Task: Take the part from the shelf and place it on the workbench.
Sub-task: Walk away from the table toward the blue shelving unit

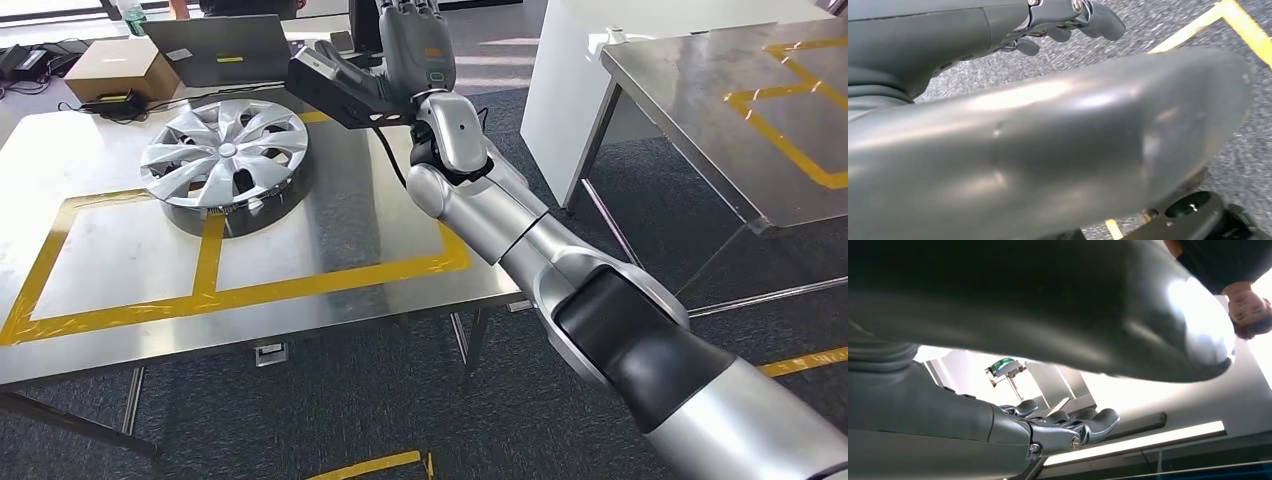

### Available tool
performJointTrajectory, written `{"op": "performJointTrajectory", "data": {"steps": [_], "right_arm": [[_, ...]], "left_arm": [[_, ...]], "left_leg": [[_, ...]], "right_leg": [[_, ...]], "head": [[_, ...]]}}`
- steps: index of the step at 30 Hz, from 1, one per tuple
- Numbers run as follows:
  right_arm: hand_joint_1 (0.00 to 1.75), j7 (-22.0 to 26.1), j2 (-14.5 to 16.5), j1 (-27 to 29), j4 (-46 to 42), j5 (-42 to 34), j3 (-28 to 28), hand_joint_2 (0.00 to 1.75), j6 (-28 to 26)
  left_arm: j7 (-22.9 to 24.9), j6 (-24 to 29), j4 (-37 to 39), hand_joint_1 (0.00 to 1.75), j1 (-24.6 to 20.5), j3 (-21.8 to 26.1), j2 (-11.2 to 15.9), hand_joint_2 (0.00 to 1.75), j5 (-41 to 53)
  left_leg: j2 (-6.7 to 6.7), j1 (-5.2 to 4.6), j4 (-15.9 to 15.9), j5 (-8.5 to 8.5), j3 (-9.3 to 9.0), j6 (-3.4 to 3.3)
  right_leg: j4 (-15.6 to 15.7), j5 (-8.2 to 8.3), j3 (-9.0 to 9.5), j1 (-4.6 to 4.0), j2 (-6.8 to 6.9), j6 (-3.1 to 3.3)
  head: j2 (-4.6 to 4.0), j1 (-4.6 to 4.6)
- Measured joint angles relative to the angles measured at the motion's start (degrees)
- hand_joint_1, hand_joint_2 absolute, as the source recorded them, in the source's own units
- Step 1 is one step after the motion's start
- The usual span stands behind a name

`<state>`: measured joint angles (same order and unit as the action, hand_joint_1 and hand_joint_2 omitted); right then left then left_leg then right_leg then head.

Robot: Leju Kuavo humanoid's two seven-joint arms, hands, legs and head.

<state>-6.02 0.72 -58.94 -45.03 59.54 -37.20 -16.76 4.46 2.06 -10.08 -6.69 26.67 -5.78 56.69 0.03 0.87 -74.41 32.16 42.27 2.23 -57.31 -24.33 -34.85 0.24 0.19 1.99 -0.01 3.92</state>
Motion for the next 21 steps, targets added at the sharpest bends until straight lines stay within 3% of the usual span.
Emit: {"op": "performJointTrajectory", "data": {"steps": [1, 3, 4, 6, 7, 9, 10, 11, 14, 15, 16, 17, 18, 19, 21], "right_arm": [[0.0, -0.02, 0.0, 0.03, 0.0, -0.02, 0.0, 0.0, -0.01], [0.0, -0.14, 0.01, 0.03, -0.01, -0.03, 0.0, 0.0, -0.16], [0.0, -0.3, 0.0, 0.04, -0.09, 0.12, 0.01, 0.0, -0.42], [0.0, -0.78, -0.02, 0.1, -0.3, 1.01, -0.01, 0.0, -1.7], [0.0, -0.93, -0.04, 0.18, -0.39, 1.66, -0.03, 0.0, -2.86], [0.0, -0.53, -0.15, 0.57, -0.42, 2.62, -0.05, 0.0, -6.27], [0.0, 0.05, -0.25, 0.82, -0.42, 2.83, -0.01, 0.0, -8.31], [0.0, 0.76, -0.37, 1.02, -0.44, 2.92, 0.1, 0.0, -10.35], [0.0, 2.52, -0.53, 1.42, -0.63, 2.97, 0.68, 0.0, -14.14], [0.0, 2.83, -0.56, 1.69, -0.71, 2.92, 0.84, 0.0, -14.56], [0.0, 3.07, -0.58, 2.04, -0.81, 2.83, 1.0, 0.0, -14.87], [0.0, 3.27, -0.61, 2.39, -0.98, 2.64, 1.19, 0.0, -15.13], [0.0, 3.52, -0.61, 2.68, -1.31, 2.36, 1.45, 0.0, -15.43], [0.0, 3.86, -0.61, 2.87, -1.76, 2.07, 1.78, 0.0, -15.79], [0.0, 4.84, -0.6, 3.04, -3.1, 1.64, 2.47, 0.0, -16.37]], "left_arm": [[0.0, -0.01, -0.01, 0.0, -0.01, 0.0, 0.03, 0.0, -0.02], [0.0, 0.01, -0.04, 0.0, -0.08, 0.0, 0.07, 0.0, -0.03], [0.0, 0.01, -0.07, 0.0, -0.18, 0.0, 0.03, 0.0, -0.03], [0.02, 0.09, -0.13, 0.0, -0.35, 0.0, -0.04, 0.0, -0.03], [0.06, 0.15, -0.15, 0.0, -0.39, 0.0, -0.08, 0.0, -0.04], [0.19, 0.32, -0.14, 0.0, -0.33, 0.0, -0.09, 0.0, -0.08], [0.27, 0.42, -0.13, 0.0, -0.3, 0.01, -0.06, 0.0, -0.11], [0.32, 0.54, -0.12, 0.0, -0.28, 0.02, -0.03, 0.0, -0.14], [0.16, 0.78, -0.12, 0.0, -0.25, 0.04, -0.02, 0.0, -0.23], [0.04, 0.79, -0.11, 0.0, -0.23, 0.04, -0.05, 0.0, -0.28], [-0.12, 0.79, -0.11, 0.0, -0.21, 0.05, -0.07, 0.0, -0.37], [-0.26, 0.79, -0.11, 0.0, -0.2, 0.07, -0.08, 0.0, -0.5], [-0.39, 0.79, -0.11, 0.0, -0.2, 0.1, -0.09, 0.0, -0.65], [-0.51, 0.79, -0.11, 0.0, -0.22, 0.17, -0.17, 0.0, -0.83], [-0.74, 0.89, -0.13, 0.0, -0.2, 0.48, -0.38, 0.0, -1.34]], "left_leg": [[-0.01, 0.11, -0.49, -1.07, -0.9, 0.18], [-0.02, 0.44, 3.92, -3.8, -5.37, 0.55], [0.03, 0.47, 7.88, -3.71, -8.39, 0.73], [0.3, 0.25, 13.81, -2.23, -12.07, 0.12], [0.44, -0.05, 14.99, -1.79, -12.48, -0.47], [0.45, -0.24, 15.24, -2.7, -11.62, -1.84], [0.36, -0.27, 15.26, -3.32, -11.08, -2.45], [0.25, -0.24, 15.32, -4.07, -10.35, -2.97], [0.08, -0.48, 15.3, -6.37, -7.53, -3.76], [0.05, -0.61, 15.28, -7.13, -6.55, -3.84], [0.02, -0.73, 15.25, -7.91, -5.55, -3.9], [0.01, -0.87, 15.22, -8.61, -4.7, -3.93], [0.01, -1.0, 15.21, -9.26, -3.97, -3.93], [0.01, -1.07, 15.2, -9.83, -3.45, -3.89], [-0.03, -1.1, 15.35, -10.96, -2.92, -3.52]], "right_leg": [[-0.14, 0.66, -0.97, 0.1, 0.0, -0.19], [-0.58, 1.87, -2.78, 0.34, 0.01, -0.77], [-0.83, 2.41, -3.57, 0.4, 0.0, -1.17], [-1.1, 3.56, -4.54, 0.41, 0.0, -1.99], [-0.98, 4.21, -4.8, 0.46, -0.01, -2.39], [-0.66, 4.97, -5.15, 0.69, -0.06, -3.12], [-1.12, 4.16, -5.57, 0.8, -0.09, -3.43], [-2.84, 2.07, -6.33, 0.84, -0.12, -3.66], [-13.91, -6.52, -9.36, 0.61, -0.16, -3.83], [-17.09, -7.51, -9.63, 0.43, -0.17, -3.67], [-18.7, -7.21, -9.01, 0.19, -0.19, -3.35], [-18.18, -5.93, -7.34, -0.13, -0.21, -2.89], [-15.74, -4.54, -4.64, -0.52, -0.24, -2.24], [-11.82, -4.16, -1.22, -1.03, -0.28, -1.37], [-3.87, -5.51, 4.54, -1.8, -0.21, -0.06]], "head": [[0.0, 0.0], [0.0, 0.0], [0.01, -0.01], [0.01, 0.15], [0.01, 0.21], [0.01, 0.25], [0.01, 0.28], [0.01, 0.31], [0.01, 0.39], [0.0, 0.4], [0.0, 0.4], [0.0, 0.42], [0.0, 0.42], [0.0, 0.39], [0.0, 0.42]]}}
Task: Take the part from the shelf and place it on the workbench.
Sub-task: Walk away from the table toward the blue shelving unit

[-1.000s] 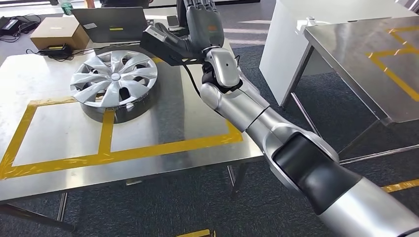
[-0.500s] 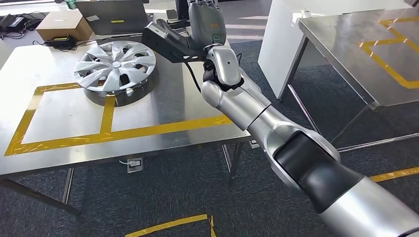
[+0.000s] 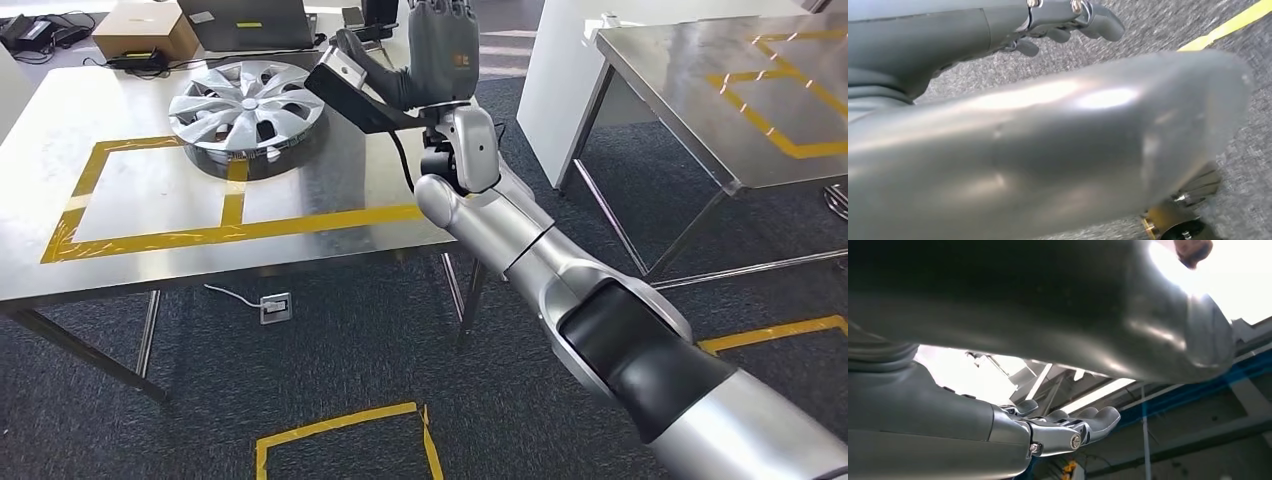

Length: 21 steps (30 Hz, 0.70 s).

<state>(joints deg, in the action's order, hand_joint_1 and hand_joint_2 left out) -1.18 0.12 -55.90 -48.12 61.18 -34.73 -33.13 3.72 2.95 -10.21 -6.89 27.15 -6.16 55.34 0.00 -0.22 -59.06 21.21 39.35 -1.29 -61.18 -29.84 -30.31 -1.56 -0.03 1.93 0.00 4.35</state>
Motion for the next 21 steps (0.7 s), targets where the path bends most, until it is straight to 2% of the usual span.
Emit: {"op": "performJointTrajectory", "data": {"steps": [1, 2, 3, 4, 5, 6, 8, 9, 10, 11, 12, 13, 14, 15, 16, 17, 18, 19, 20, 21], "right_arm": [[0.0, 0.42, 0.04, 0.04, -0.55, -0.07, 0.22, 0.0, -0.11], [0.0, 0.67, 0.26, 0.13, -0.95, 0.02, 0.36, 0.0, -0.09], [0.0, 0.59, 0.6, 0.29, -1.1, 0.23, 0.39, 0.0, 0.01], [0.0, 0.34, 1.17, 0.44, -1.14, 0.61, 0.39, 0.0, 0.08], [0.0, -0.02, 1.87, 0.64, -1.18, 1.08, 0.39, 0.0, 0.09], [0.0, -0.35, 2.51, 0.91, -1.23, 1.51, 0.39, 0.0, 0.02], [0.0, -0.48, 3.52, 1.78, -1.47, 2.3, 0.41, 0.0, -0.08], [0.0, -0.33, 3.8, 2.42, -1.63, 2.62, 0.44, 0.0, -0.06], [0.0, -0.13, 3.98, 3.09, -1.8, 2.92, 0.5, 0.0, -0.02], [0.0, 0.06, 4.09, 3.66, -1.94, 3.14, 0.63, 0.0, 0.04], [0.0, 0.2, 4.15, 4.09, -2.1, 3.33, 0.84, 0.0, 0.09], [0.0, 0.27, 4.19, 4.31, -2.3, 3.44, 1.08, 0.0, 0.13], [0.0, 0.3, 4.18, 4.4, -2.55, 3.53, 1.38, 0.0, 0.15], [0.0, 0.34, 4.17, 4.44, -2.78, 3.59, 1.67, 0.0, 0.17], [0.0, 0.37, 4.17, 4.47, -2.97, 3.65, 1.95, 0.0, 0.17], [0.0, 0.41, 4.15, 4.56, -3.09, 3.8, 2.22, 0.0, 0.18], [0.0, 0.44, 4.13, 4.77, -3.12, 3.98, 2.43, 0.0, 0.21], [0.0, 0.46, 4.05, 5.1, -3.14, 4.23, 2.64, 0.0, 0.27], [0.0, 0.46, 3.97, 5.48, -3.14, 4.49, 2.8, 0.0, 0.4], [0.0, 0.44, 3.91, 5.8, -3.18, 4.72, 2.96, 0.0, 0.53]], "left_arm": [[-0.13, 0.16, 0.0, 0.0, 0.07, 0.24, -0.1, 0.0, -0.36], [-0.28, 0.45, 0.0, 0.0, 0.23, 0.54, -0.14, 0.0, -0.78], [-0.38, 0.77, 0.02, 0.0, 0.43, 0.84, -0.12, 0.0, -1.17], [-0.39, 1.07, 0.04, 0.0, 0.7, 1.13, -0.09, 0.0, -1.47], [-0.36, 1.32, 0.07, 0.0, 0.96, 1.38, -0.09, 0.0, -1.67], [-0.26, 1.51, 0.1, 0.0, 1.15, 1.57, -0.07, 0.0, -1.77], [-0.12, 1.97, 0.13, 0.0, 1.35, 1.93, -0.11, 0.0, -1.86], [-0.1, 2.22, 0.13, 0.0, 1.42, 2.1, -0.11, 0.0, -1.89], [-0.1, 2.45, 0.13, 0.0, 1.5, 2.24, -0.12, 0.0, -1.91], [-0.12, 2.66, 0.13, 0.0, 1.59, 2.31, -0.14, 0.0, -1.91], [-0.16, 2.8, 0.13, 0.0, 1.66, 2.36, -0.15, 0.0, -1.9], [-0.21, 2.91, 0.12, 0.0, 1.65, 2.38, -0.2, 0.0, -1.87], [-0.25, 2.97, 0.08, 0.0, 1.62, 2.38, -0.31, 0.0, -1.79], [-0.26, 2.99, 0.04, 0.0, 1.59, 2.38, -0.43, 0.0, -1.67], [-0.18, 2.99, 0.02, 0.0, 1.54, 2.38, -0.6, 0.0, -1.51], [-0.01, 2.99, 0.0, 0.0, 1.52, 2.38, -0.73, 0.0, -1.35], [0.21, 2.99, 0.0, 0.0, 1.53, 2.38, -0.81, 0.0, -1.21], [0.48, 2.99, 0.01, 0.0, 1.54, 2.38, -0.87, 0.0, -1.11], [0.7, 3.01, 0.01, 0.0, 1.57, 2.39, -0.88, 0.0, -1.06], [0.82, 3.02, 0.02, 0.0, 1.59, 2.39, -0.9, 0.0, -1.01]], "left_leg": [[-0.06, 0.1, 0.19, -0.54, 0.08, 0.3], [-0.13, 0.16, 0.53, -1.2, 0.09, 0.65], [-0.2, 0.19, 0.84, -1.69, 0.16, 0.94], [-0.15, 0.18, 0.66, -1.21, 0.45, 1.22], [-0.07, 0.17, -0.34, 0.32, 0.98, 1.52], [0.03, 0.23, -2.47, 2.9, 1.72, 1.85], [0.13, 0.57, -9.5, 8.58, 3.3, 2.65], [0.12, 0.77, -12.92, 9.92, 3.67, 3.02], [0.11, 0.96, -15.17, 9.92, 3.49, 3.34], [0.1, 1.14, -15.66, 8.81, 2.52, 3.62], [0.09, 1.35, -14.2, 7.25, 0.58, 3.89], [0.08, 1.57, -10.96, 6.6, -2.13, 4.24], [0.17, 1.54, -6.9, 7.03, -5.07, 4.34], [0.32, 1.45, -3.68, 7.73, -7.21, 4.05], [0.5, 1.28, -1.51, 8.7, -8.43, 3.59], [0.68, 1.0, -0.71, 8.91, -8.68, 2.84], [0.73, 0.98, -0.86, 8.38, -8.15, 2.1], [0.63, 0.97, -0.79, 7.92, -7.78, 1.58], [0.48, 0.99, -0.74, 7.31, -7.22, 1.06], [0.34, 1.04, -0.68, 6.57, -6.48, 0.66]], "right_leg": [[2.37, -0.8, 1.4, -0.28, 0.02, 0.37], [3.5, -0.73, 1.71, -0.39, 0.05, 0.43], [3.81, 0.03, 1.37, -0.23, 0.06, 0.45], [4.26, 0.89, 0.99, -0.01, 0.06, 0.59], [4.65, 1.92, 0.37, 0.31, 0.08, 0.7], [4.91, 2.9, -0.37, 0.63, 0.1, 0.76], [4.87, 4.55, -2.19, 0.79, 0.17, 0.75], [4.81, 5.31, -3.17, 0.86, 0.27, 0.61], [4.69, 6.06, -4.21, 0.97, 0.39, 0.43], [4.49, 6.77, -5.29, 1.11, 0.49, 0.19], [4.18, 7.43, -6.42, 1.33, 0.57, -0.1], [3.73, 8.02, -7.5, 1.53, 0.62, -0.49], [3.25, 8.53, -8.52, 1.67, 0.65, -0.92], [2.9, 9.05, -9.24, 1.72, 0.67, -1.33], [2.68, 9.57, -9.71, 1.71, 0.66, -1.67], [2.72, 10.14, -9.98, 1.74, 0.63, -1.96], [2.85, 10.68, -10.09, 1.83, 0.59, -2.2], [2.65, 10.44, -10.34, 1.98, 0.51, -2.48], [1.74, 9.1, -10.82, 2.11, 0.45, -2.78], [-0.36, 6.57, -11.61, 2.19, 0.38, -3.05]], "head": [[0.0, 0.1], [0.0, 0.22], [0.0, 0.29], [0.0, 0.36], [0.0, 0.29], [0.0, 0.21], [0.0, 0.08], [-0.01, 0.07], [-0.01, 0.08], [-0.01, 0.07], [-0.01, 0.07], [0.0, 0.06], [0.0, 0.06], [0.0, 0.12], [0.0, 0.13], [0.0, 0.18], [0.0, 0.2], [0.0, 0.17], [0.0, 0.22], [0.0, 0.23]]}}
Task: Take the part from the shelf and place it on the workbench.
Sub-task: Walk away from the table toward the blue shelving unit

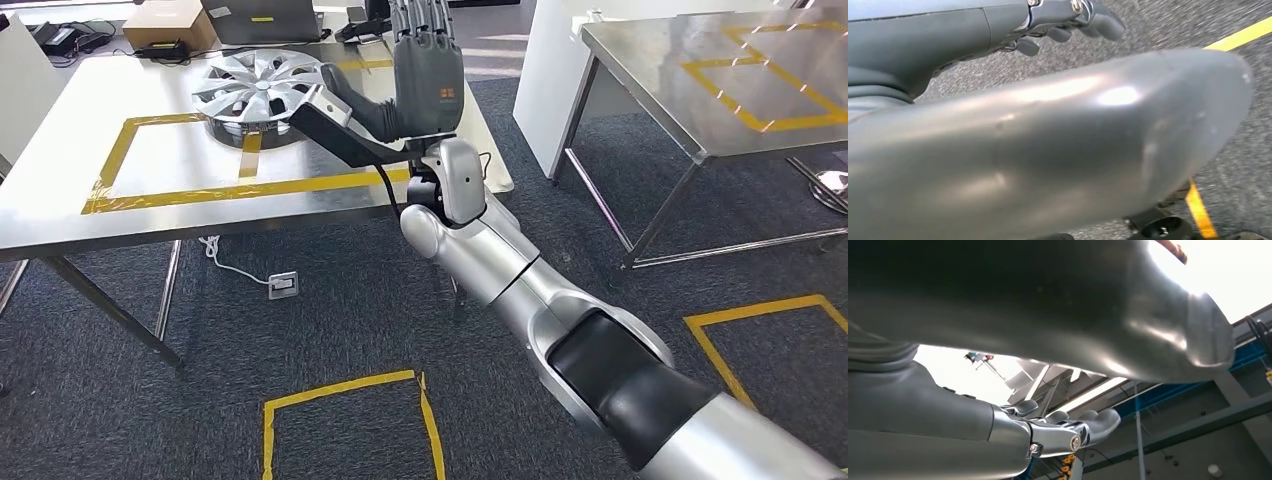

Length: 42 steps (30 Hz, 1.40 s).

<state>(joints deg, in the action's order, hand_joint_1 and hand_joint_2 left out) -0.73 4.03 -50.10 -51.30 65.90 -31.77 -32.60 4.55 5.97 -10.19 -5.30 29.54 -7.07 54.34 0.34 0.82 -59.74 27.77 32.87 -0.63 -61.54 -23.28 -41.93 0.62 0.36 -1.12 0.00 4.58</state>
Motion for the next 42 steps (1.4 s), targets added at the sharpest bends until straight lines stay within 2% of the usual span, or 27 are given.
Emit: {"op": "performJointTrajectory", "data": {"steps": [2, 3, 4, 5, 6, 7, 9, 10, 12, 14, 16, 18, 19, 21, 23, 25, 26, 28, 30, 31, 33, 34, 35, 36, 38, 40, 42], "right_arm": [[0.0, -0.11, -0.03, 0.3, -0.22, 0.55, 0.28, 0.0, 0.17], [0.0, -0.21, -0.03, 0.46, -0.39, 0.83, 0.39, 0.0, 0.19], [0.0, -0.31, -0.05, 0.74, -0.58, 1.09, 0.5, 0.0, 0.19], [0.0, -0.39, -0.07, 1.1, -0.76, 1.29, 0.63, 0.0, 0.2], [0.0, -0.48, -0.1, 1.46, -1.0, 1.44, 0.79, 0.0, 0.21], [0.0, -0.59, -0.16, 1.72, -1.3, 1.57, 1.0, 0.0, 0.22], [0.0, -0.99, -0.46, 1.89, -2.18, 1.82, 1.57, 0.0, 0.25], [0.0, -1.2, -0.71, 1.91, -2.58, 1.89, 1.96, 0.0, 0.27], [0.0, -1.37, -1.42, 2.03, -3.12, 1.94, 2.76, 0.0, 0.39], [0.0, -1.38, -2.18, 2.25, -3.37, 1.91, 3.54, 0.0, 0.5], [0.0, -1.21, -2.81, 2.64, -3.78, 1.85, 4.35, 0.0, 0.51], [0.0, -1.01, -3.3, 3.24, -4.09, 1.82, 5.01, 0.0, 0.6], [0.0, -0.95, -3.47, 3.61, -4.13, 1.82, 5.24, 0.0, 0.66], [0.0, -0.96, -3.65, 4.23, -4.13, 1.85, 5.54, 0.0, 0.71], [0.0, -1.13, -3.71, 4.5, -4.16, 1.96, 5.68, 0.0, 0.7], [0.0, -1.26, -3.75, 4.6, -4.32, 2.16, 5.88, 0.0, 0.7], [0.0, -1.25, -3.77, 4.65, -4.4, 2.3, 5.98, 0.0, 0.73], [0.0, -1.11, -3.77, 4.82, -4.47, 2.61, 6.09, 0.0, 0.95], [0.0, -1.03, -3.76, 4.92, -4.43, 2.82, 6.16, 0.0, 1.25], [0.0, -0.98, -3.76, 4.91, -4.39, 2.87, 6.21, 0.0, 1.33], [0.0, -0.78, -3.76, 4.86, -4.21, 2.91, 6.34, 0.0, 1.36], [0.0, -0.62, -3.76, 4.88, -4.08, 2.91, 6.39, 0.0, 1.35], [0.0, -0.46, -3.76, 4.9, -3.9, 2.91, 6.43, 0.0, 1.35], [0.0, -0.32, -3.76, 4.9, -3.72, 2.92, 6.45, 0.0, 1.34], [0.0, -0.21, -3.69, 4.74, -3.5, 2.94, 6.51, 0.0, 1.29], [0.0, -0.27, -3.49, 4.42, -3.44, 3.0, 6.6, 0.0, 1.17], [0.0, -0.43, -3.31, 4.14, -3.34, 3.12, 6.76, 0.0, 1.17]], "left_arm": [[0.03, 0.03, 0.01, 0.0, -0.01, 0.01, -0.07, 0.0, 0.12], [-0.02, 0.03, 0.01, 0.0, -0.01, 0.01, -0.1, 0.0, 0.21], [-0.09, 0.0, 0.01, 0.0, 0.0, 0.01, -0.13, 0.0, 0.32], [-0.18, -0.08, 0.01, 0.0, 0.01, 0.01, -0.14, 0.0, 0.44], [-0.21, -0.21, 0.01, 0.0, 0.0, 0.01, -0.17, 0.0, 0.62], [-0.2, -0.4, 0.01, 0.0, -0.05, 0.01, -0.21, 0.0, 0.89], [0.13, -0.88, -0.02, 0.0, -0.3, 0.01, -0.46, 0.0, 1.69], [0.38, -1.09, -0.03, 0.0, -0.53, -0.01, -0.6, 0.0, 2.13], [0.9, -1.44, -0.04, 0.0, -1.06, -0.07, -0.85, 0.0, 3.0], [1.37, -1.68, -0.03, 0.0, -1.49, -0.15, -0.99, 0.0, 3.68], [1.62, -1.77, -0.04, 0.0, -1.72, -0.18, -1.0, 0.0, 4.01], [1.64, -1.77, -0.05, 0.0, -1.86, -0.19, -0.94, 0.0, 4.13], [1.6, -1.77, -0.06, 0.0, -1.91, -0.19, -0.9, 0.0, 4.16], [1.51, -1.81, -0.06, 0.0, -1.94, -0.19, -0.83, 0.0, 4.22], [1.44, -1.9, -0.08, 0.0, -2.02, -0.19, -0.7, 0.0, 4.22], [1.42, -2.01, -0.11, 0.0, -2.19, -0.19, -0.54, 0.0, 4.17], [1.4, -2.07, -0.11, 0.0, -2.27, -0.19, -0.48, 0.0, 4.09], [1.31, -2.22, -0.08, 0.0, -2.27, -0.19, -0.45, 0.0, 3.77], [1.16, -2.32, -0.08, 0.0, -2.2, -0.18, -0.33, 0.0, 3.43], [1.05, -2.32, -0.08, 0.0, -2.16, -0.18, -0.26, 0.0, 3.32], [0.76, -2.32, -0.08, 0.0, -2.13, -0.17, -0.17, 0.0, 3.22], [0.6, -2.32, -0.08, 0.0, -2.09, -0.17, -0.17, 0.0, 3.21], [0.46, -2.32, -0.08, 0.0, -2.04, -0.17, -0.16, 0.0, 3.19], [0.36, -2.32, -0.08, 0.0, -2.0, -0.16, -0.16, 0.0, 3.18], [0.23, -2.33, -0.08, 0.0, -1.99, -0.16, -0.15, 0.0, 3.17], [0.18, -2.36, -0.08, 0.0, -2.02, -0.17, -0.15, 0.0, 3.17], [0.18, -2.42, -0.08, 0.0, -2.06, -0.17, -0.15, 0.0, 3.17]], "left_leg": [[-0.17, -0.05, 0.0, -1.58, 1.89, -0.36], [-0.22, -0.08, 0.0, -2.42, 2.98, -0.4], [-0.28, -0.1, -0.01, -3.25, 4.08, -0.38], [-0.34, -0.1, -0.03, -4.02, 5.06, -0.34], [-0.37, -0.11, -0.04, -4.73, 5.93, -0.27], [-0.39, -0.11, -0.05, -5.41, 6.65, -0.16], [-0.36, -0.09, -0.04, -6.57, 7.5, 0.28], [-0.35, -0.02, 0.12, -7.16, 7.58, 0.61], [-0.32, 0.17, 0.82, -8.41, 7.46, 1.4], [-0.26, 0.27, 1.1, -8.41, 7.79, 2.0], [-0.2, 0.2, -2.3, -4.01, 9.01, 2.35], [-0.2, 0.16, -9.7, 1.75, 10.48, 2.68], [-0.21, 0.16, -13.16, 2.93, 10.82, 2.81], [-0.21, 0.13, -15.49, 1.54, 9.38, 2.79], [-0.24, 0.0, -10.07, -0.38, 4.25, 2.32], [-0.29, -0.34, -1.92, 0.87, -1.46, 1.75], [-0.28, -0.55, 0.58, 1.73, -2.92, 1.5], [-0.22, -0.73, 1.78, 1.35, -3.0, 0.92], [-0.39, -0.55, 2.06, 0.14, -2.23, 0.11], [-0.49, -0.4, 2.17, -0.62, -1.6, -0.21], [-0.55, -0.33, 2.08, -2.04, 0.08, -0.44], [-0.55, -0.29, 2.01, -2.73, 1.02, -0.38], [-0.56, -0.22, 1.92, -3.39, 1.94, -0.26], [-0.56, -0.13, 1.82, -4.03, 2.85, -0.1], [-0.56, 0.11, 1.54, -5.18, 4.42, 0.38], [-0.51, 0.24, 1.39, -6.25, 5.41, 1.11], [-0.45, 0.32, 1.71, -7.38, 5.66, 1.95]], "right_leg": [[-7.34, -6.55, -2.08, -0.02, -0.11, -0.3], [-11.36, -8.77, -2.84, -0.08, -0.17, -0.32], [-14.32, -9.46, -2.89, -0.13, -0.22, -0.22], [-15.68, -8.93, -2.13, -0.19, -0.28, -0.06], [-14.99, -7.54, -0.28, -0.27, -0.31, 0.18], [-12.16, -6.2, 2.72, -0.42, -0.33, 0.53], [-3.24, -6.76, 9.69, -0.89, -0.33, 1.31], [0.32, -7.62, 12.04, -1.16, -0.34, 1.59], [3.15, -8.18, 13.25, -1.49, -0.33, 1.92], [3.71, -6.66, 12.51, -1.27, -0.18, 2.64], [4.21, -4.78, 11.28, -0.92, -0.06, 3.26], [4.16, -3.26, 9.61, -0.93, -0.1, 3.45], [4.1, -2.56, 8.72, -0.98, -0.1, 3.44], [3.92, -1.21, 6.89, -1.09, -0.1, 3.33], [3.66, -0.02, 5.29, -1.17, -0.08, 3.08], [3.46, 0.95, 4.41, -1.25, 0.05, 2.64], [3.46, 1.42, 4.24, -1.2, 0.14, 2.36], [3.68, 2.3, 4.06, -1.03, 0.26, 1.67], [2.32, 0.49, 3.19, -0.79, 0.02, 0.86], [0.07, -1.91, 2.33, -0.68, -0.12, 0.45], [-7.25, -7.59, 0.17, -0.33, -0.24, -0.27], [-10.84, -9.11, -0.56, -0.18, -0.24, -0.52], [-13.07, -9.27, -0.61, -0.03, -0.24, -0.7], [-13.36, -8.27, 0.32, 0.1, -0.24, -0.82], [-7.84, -5.63, 5.25, 0.31, -0.26, -0.93], [0.09, -5.84, 10.67, 0.07, -0.44, -0.53], [3.33, -6.67, 12.33, -0.38, -0.61, 0.3]], "head": [[0.0, 0.03], [0.0, 0.03], [-0.01, 0.03], [-0.01, 0.02], [-0.01, 0.03], [-0.01, 0.03], [-0.01, 0.01], [-0.01, 0.03], [0.0, 0.15], [0.0, 0.26], [0.0, 0.16], [0.0, 0.03], [0.0, 0.01], [0.0, -0.01], [0.0, -0.02], [0.0, 0.07], [0.0, 0.04], [0.0, -0.02], [0.0, -0.08], [0.0, -0.1], [-0.01, -0.08], [-0.01, -0.08], [-0.01, -0.08], [-0.01, -0.08], [-0.01, -0.06], [0.0, -0.06], [-0.01, 0.0]]}}
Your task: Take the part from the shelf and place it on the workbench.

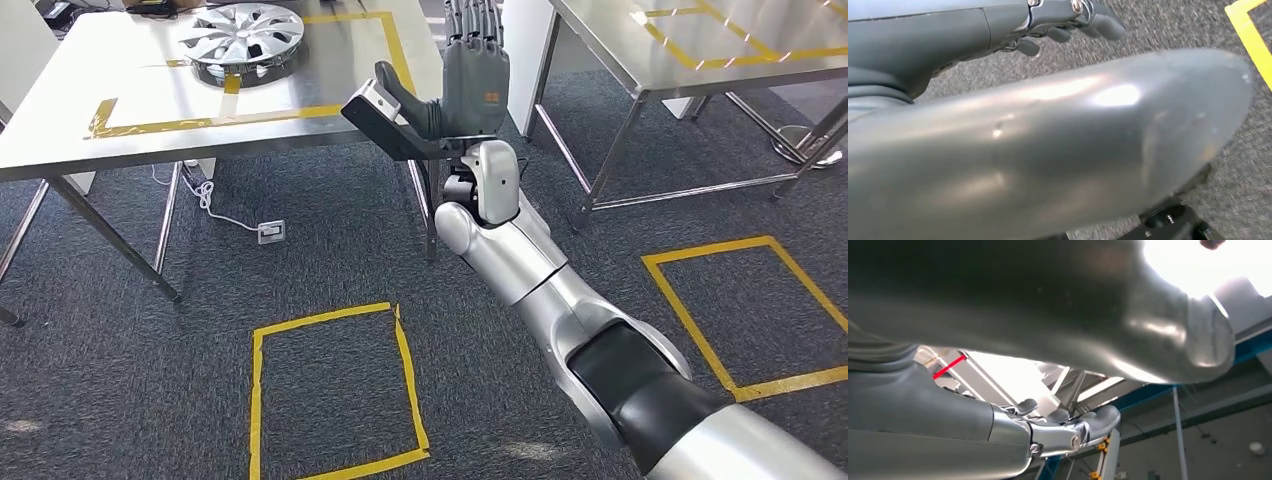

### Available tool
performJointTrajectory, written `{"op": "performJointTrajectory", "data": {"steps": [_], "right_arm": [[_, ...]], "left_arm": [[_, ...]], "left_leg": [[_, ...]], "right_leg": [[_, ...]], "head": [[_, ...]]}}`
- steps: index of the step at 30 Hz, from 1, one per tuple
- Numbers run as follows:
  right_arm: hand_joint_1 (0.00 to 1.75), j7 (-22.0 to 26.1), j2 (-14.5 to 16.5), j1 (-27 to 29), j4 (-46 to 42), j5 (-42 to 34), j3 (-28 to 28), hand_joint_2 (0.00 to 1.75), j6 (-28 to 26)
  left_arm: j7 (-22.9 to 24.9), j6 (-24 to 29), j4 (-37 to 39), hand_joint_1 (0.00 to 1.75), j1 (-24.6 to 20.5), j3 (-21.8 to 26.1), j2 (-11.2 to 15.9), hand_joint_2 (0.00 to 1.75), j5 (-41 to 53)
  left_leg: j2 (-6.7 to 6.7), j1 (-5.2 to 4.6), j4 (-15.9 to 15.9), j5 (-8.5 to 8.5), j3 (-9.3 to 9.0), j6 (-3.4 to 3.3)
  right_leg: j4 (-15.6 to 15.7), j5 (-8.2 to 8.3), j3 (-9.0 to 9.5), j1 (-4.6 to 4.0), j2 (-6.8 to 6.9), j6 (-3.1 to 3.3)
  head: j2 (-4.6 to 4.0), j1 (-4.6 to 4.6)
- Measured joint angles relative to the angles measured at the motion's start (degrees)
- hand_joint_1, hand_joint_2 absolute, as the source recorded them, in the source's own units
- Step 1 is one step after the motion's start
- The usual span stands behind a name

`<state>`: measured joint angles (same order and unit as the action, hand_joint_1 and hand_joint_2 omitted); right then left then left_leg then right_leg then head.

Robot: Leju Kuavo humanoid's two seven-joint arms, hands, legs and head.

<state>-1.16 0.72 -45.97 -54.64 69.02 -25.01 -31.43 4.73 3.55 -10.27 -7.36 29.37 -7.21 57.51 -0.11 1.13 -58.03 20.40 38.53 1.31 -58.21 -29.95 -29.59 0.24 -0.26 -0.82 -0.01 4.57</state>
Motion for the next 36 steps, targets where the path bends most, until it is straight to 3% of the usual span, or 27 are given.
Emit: {"op": "performJointTrajectory", "data": {"steps": [2, 3, 4, 6, 7, 8, 9, 11, 13, 14, 15, 17, 18, 19, 21, 22, 23, 24, 25, 26, 27, 29, 31, 33, 35, 36], "right_arm": [[0.0, -0.14, 0.15, -0.11, 0.18, 0.23, 0.16, 0.0, 0.3], [0.0, -0.19, 0.26, -0.18, 0.28, 0.34, 0.21, 0.0, 0.56], [0.0, -0.27, 0.4, -0.25, 0.39, 0.41, 0.25, 0.0, 0.88], [0.0, -0.39, 0.61, -0.4, 0.91, 0.21, 0.35, 0.0, 1.69], [0.0, -0.36, 0.68, -0.45, 1.42, -0.14, 0.45, 0.0, 2.11], [0.0, -0.19, 0.72, -0.53, 2.1, -0.64, 0.59, 0.0, 2.41], [0.0, 0.01, 0.74, -0.67, 2.96, -1.24, 0.8, 0.0, 2.73], [0.0, 0.39, 0.72, -1.07, 5.02, -2.45, 1.38, 0.0, 3.09], [0.0, 0.57, 0.58, -1.54, 7.33, -3.65, 2.13, 0.0, 3.32], [0.0, 0.65, 0.46, -1.86, 8.65, -4.16, 2.51, 0.0, 3.35], [0.0, 0.54, 0.33, -2.26, 10.21, -4.55, 2.85, 0.0, 3.43], [0.0, -0.17, -0.17, -3.02, 14.11, -5.05, 3.48, 0.0, 3.7], [0.0, -0.82, -0.61, -3.3, 16.18, -5.22, 3.82, 0.0, 4.13], [0.0, -1.46, -1.17, -3.51, 18.33, -5.49, 4.24, 0.0, 4.72], [0.0, -2.38, -2.42, -3.6, 22.43, -6.64, 5.23, 0.0, 6.91], [0.0, -2.42, -3.01, -3.34, 24.36, -7.88, 5.84, 0.0, 8.75], [0.0, -2.07, -3.57, -2.82, 26.08, -9.68, 6.62, 0.0, 11.35], [0.0, -1.6, -4.08, -2.08, 27.7, -12.11, 7.69, 0.0, 14.84], [0.0, -1.15, -4.59, -1.17, 29.19, -14.89, 9.01, 0.0, 18.76], [0.0, -0.93, -5.12, -0.13, 30.55, -17.83, 10.55, 0.0, 22.81], [0.0, -1.1, -5.67, 0.98, 31.74, -20.64, 12.22, 0.0, 26.5], [0.0, -2.14, -6.7, 3.39, 33.5, -24.97, 15.38, 0.0, 31.54], [0.0, -3.69, -7.73, 6.52, 35.33, -28.32, 18.93, 0.0, 34.22], [0.0, -6.15, -8.5, 10.9, 37.07, -32.54, 23.28, 0.0, 36.05], [0.0, -9.14, -8.77, 16.14, 38.35, -37.29, 27.66, 0.87, 36.91], [0.0, -9.81, -8.81, 17.5, 38.68, -38.4, 28.72, 1.16, 36.97]], "left_arm": [[0.05, -0.07, 0.01, 0.0, 0.03, 0.0, 0.04, 0.0, 0.0], [0.09, -0.08, 0.02, 0.0, 0.07, 0.0, 0.09, 0.0, 0.0], [0.13, -0.09, 0.02, 0.0, 0.11, 0.0, 0.14, 0.0, -0.01], [0.13, -0.08, 0.02, 0.0, 0.12, 0.01, 0.21, 0.0, -0.08], [0.1, -0.06, 0.03, 0.0, 0.12, 0.0, 0.21, 0.0, -0.16], [0.05, -0.04, 0.03, 0.0, 0.14, 0.0, 0.2, 0.0, -0.25], [-0.02, -0.03, 0.03, 0.0, 0.18, 0.0, 0.2, 0.0, -0.32], [-0.22, -0.03, 0.01, 0.0, 0.23, 0.0, 0.22, 0.0, -0.35], [-0.45, -0.03, -0.03, 0.0, 0.2, 0.0, 0.27, 0.0, -0.33], [-0.54, -0.03, -0.03, 0.0, 0.22, 0.0, 0.29, 0.0, -0.25], [-0.59, -0.08, -0.02, 0.0, 0.25, 0.01, 0.3, 0.0, -0.11], [-0.6, -0.34, 0.03, 0.0, 0.38, 0.01, 0.23, 0.0, 0.25], [-0.57, -0.49, 0.05, 0.0, 0.39, 0.01, 0.21, 0.0, 0.41], [-0.57, -0.61, 0.05, 0.0, 0.39, 0.01, 0.2, 0.0, 0.52], [-0.68, -0.82, 0.03, 0.0, 0.42, 0.01, 0.24, 0.0, 0.65], [-0.8, -0.95, 0.03, 0.0, 0.49, 0.01, 0.26, 0.0, 0.68], [-0.97, -1.08, 0.04, 0.0, 0.56, 0.01, 0.26, 0.0, 0.7], [-1.17, -1.17, 0.05, 0.0, 0.65, 0.01, 0.26, 0.0, 0.65], [-1.4, -1.22, 0.07, 0.0, 0.75, 0.03, 0.25, 0.0, 0.53], [-1.6, -1.25, 0.08, 0.0, 0.85, 0.06, 0.24, 0.0, 0.36], [-1.76, -1.24, 0.08, 0.0, 0.93, 0.11, 0.21, 0.0, 0.15], [-2.07, -1.22, 0.08, 0.0, 1.06, 0.25, 0.1, 0.0, -0.26], [-2.64, -1.4, 0.08, 0.0, 1.27, 0.54, 0.04, 0.87, -0.57], [-3.35, -1.81, 0.1, 0.0, 1.85, 0.86, 0.12, 1.75, -0.68], [-3.45, -2.07, 0.13, 0.0, 2.72, 1.07, 0.25, 1.75, -0.61], [-3.39, -2.1, 0.14, 0.0, 2.96, 1.13, 0.29, 1.75, -0.58]], "left_leg": [[0.1, 0.12, 0.29, -0.53, 0.3, 0.78], [0.13, 0.16, -0.41, 0.53, 0.81, 1.03], [0.15, 0.16, -2.22, 2.65, 1.61, 1.18], [0.15, 0.15, -9.15, 8.5, 3.6, 1.29], [0.16, 0.13, -13.03, 10.39, 4.34, 1.34], [0.16, 0.13, -15.94, 10.92, 4.51, 1.33], [0.16, 0.12, -17.17, 10.16, 3.86, 1.25], [0.15, 0.05, -13.7, 7.43, -0.36, 0.77], [0.16, -0.32, -5.67, 8.21, -6.5, 0.1], [0.21, -0.54, -2.54, 9.13, -8.43, -0.2], [0.28, -0.83, -0.71, 9.81, -9.26, -0.49], [0.34, -0.95, -0.01, 8.81, -8.54, -1.3], [0.3, -0.91, 0.04, 8.11, -8.03, -1.83], [0.26, -0.77, 0.15, 7.29, -7.37, -2.29], [0.27, -0.69, 0.15, 5.59, -5.56, -2.84], [0.29, -0.69, 0.13, 4.76, -4.53, -2.92], [0.31, -0.68, 0.09, 3.99, -3.53, -2.95], [0.31, -0.66, 0.03, 3.29, -2.6, -2.93], [0.31, -0.63, -0.07, 2.64, -1.72, -2.88], [0.32, -0.6, -0.2, 2.06, -0.93, -2.78], [0.34, -0.6, -0.33, 1.53, -0.29, -2.61], [0.36, -0.62, -0.37, 0.62, 0.37, -2.06], [0.34, -0.47, 0.14, -0.15, 0.3, -1.31], [0.34, -0.31, 0.21, -0.11, 0.43, -0.7], [0.4, -0.32, -3.07, 3.63, 1.59, -0.46], [0.41, -0.32, -4.27, 5.15, 1.98, -0.48]], "right_leg": [[0.19, 1.09, -0.76, 0.03, 0.14, 1.02], [0.3, 1.81, -1.34, 0.1, 0.25, 1.59], [0.46, 2.6, -2.03, 0.19, 0.34, 2.08], [0.47, 4.06, -3.71, 0.07, 0.38, 2.62], [0.45, 4.79, -4.61, -0.06, 0.38, 2.67], [0.42, 5.54, -5.55, -0.2, 0.39, 2.69], [0.37, 6.3, -6.52, -0.34, 0.4, 2.66], [0.29, 7.76, -8.3, -0.55, 0.42, 2.43], [0.24, 9.06, -9.51, -0.71, 0.48, 1.92], [0.28, 9.68, -9.77, -0.69, 0.55, 1.58], [0.45, 10.3, -9.9, -0.59, 0.63, 1.2], [0.83, 11.2, -10.06, -0.3, 0.65, 0.41], [0.42, 10.43, -10.44, -0.18, 0.55, 0.02], [-1.05, 8.5, -11.11, -0.09, 0.45, -0.36], [-7.67, 2.26, -13.14, 0.08, 0.29, -0.99], [-11.71, -0.18, -14.02, 0.13, 0.29, -1.21], [-14.95, -1.29, -14.37, 0.15, 0.28, -1.34], [-16.53, -0.96, -13.86, 0.16, 0.28, -1.38], [-16.1, 0.34, -12.31, 0.16, 0.28, -1.36], [-13.63, 1.78, -9.66, 0.13, 0.29, -1.25], [-9.55, 2.11, -6.32, 0.01, 0.31, -1.01], [-1.61, 0.74, -0.85, -0.37, 0.39, -0.36], [1.45, -0.4, 0.59, -0.75, 0.53, 0.54], [2.16, 0.64, 0.47, -0.7, 0.76, 1.5], [2.77, 2.02, 0.15, -0.49, 1.01, 2.07], [2.81, 2.25, -0.01, -0.49, 1.07, 2.17]], "head": [[0.0, 0.05], [0.01, 0.01], [0.01, -0.06], [0.01, -0.19], [0.0, -0.22], [0.0, -0.21], [0.0, -0.21], [0.01, -0.2], [0.01, -0.14], [0.01, -0.08], [0.01, -0.11], [0.0, -0.24], [0.0, -0.3], [0.0, -0.27], [0.01, -0.2], [0.01, -0.19], [0.0, -0.19], [0.0, -0.18], [0.0, -0.18], [0.0, -0.17], [0.01, -0.16], [0.01, -0.19], [0.0, -0.12], [0.0, 0.02], [0.01, -0.08], [0.01, -0.13]]}}
